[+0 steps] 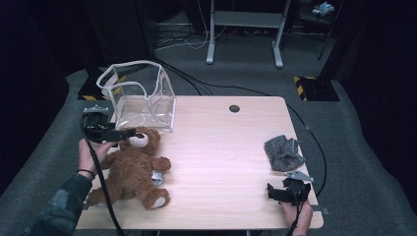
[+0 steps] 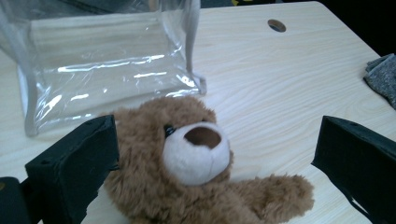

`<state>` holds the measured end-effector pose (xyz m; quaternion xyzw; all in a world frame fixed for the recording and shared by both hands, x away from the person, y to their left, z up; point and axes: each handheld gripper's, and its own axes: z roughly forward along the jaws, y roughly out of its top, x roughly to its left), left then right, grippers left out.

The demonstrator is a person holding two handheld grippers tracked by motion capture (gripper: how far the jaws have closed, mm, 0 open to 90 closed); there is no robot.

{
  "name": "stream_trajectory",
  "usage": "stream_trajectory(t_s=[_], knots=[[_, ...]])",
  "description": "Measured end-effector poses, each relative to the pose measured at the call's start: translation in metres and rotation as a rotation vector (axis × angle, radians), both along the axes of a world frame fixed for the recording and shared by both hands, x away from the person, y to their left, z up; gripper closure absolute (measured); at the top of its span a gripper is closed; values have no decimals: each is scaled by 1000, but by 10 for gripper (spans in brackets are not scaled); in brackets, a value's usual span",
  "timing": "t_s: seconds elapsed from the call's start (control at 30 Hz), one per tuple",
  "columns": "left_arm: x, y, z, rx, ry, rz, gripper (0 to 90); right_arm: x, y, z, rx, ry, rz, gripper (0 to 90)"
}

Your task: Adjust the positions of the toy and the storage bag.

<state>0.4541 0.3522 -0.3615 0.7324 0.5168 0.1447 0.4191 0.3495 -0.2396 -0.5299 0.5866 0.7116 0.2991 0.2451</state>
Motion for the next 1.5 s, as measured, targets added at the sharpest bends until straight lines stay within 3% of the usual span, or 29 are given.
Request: stream_trajectory(t_s=[0.13, 0.2, 0.47, 0.53, 0.63, 0.73, 0.93, 1.13, 1.2, 1.4, 1.5], knots=[[9, -10, 5, 5, -1, 1, 0, 0, 0, 0, -2, 0, 5, 0], [16, -13, 8, 23, -31, -7, 0, 0, 0, 0, -2, 0, 5, 0], [36, -29, 21, 83, -53, 1, 0, 0, 0, 0, -3, 0, 6, 0], [46, -36, 23, 112, -85, 25, 13, 0, 0, 0, -3, 0, 5, 0], [52, -40, 25, 113, -96, 31, 46, 0, 0, 0, -2, 1, 4, 0], [60, -45, 27, 155, -143, 52, 87, 0, 0, 0, -2, -1, 5, 0], [78, -54, 29, 195, -172, 35, 120, 0, 0, 0, -2, -1, 5, 0], [99, -64, 27, 196, -149, 48, 123, 0, 0, 0, -2, -1, 4, 0], [104, -69, 25, 222, -165, 42, 147, 0, 0, 0, -2, -1, 4, 0], [119, -79, 21, 270, -167, 29, 230, 0, 0, 0, -2, -2, 4, 0], [125, -85, 21, 309, -194, 40, 295, 0, 0, 0, -2, -2, 5, 0]])
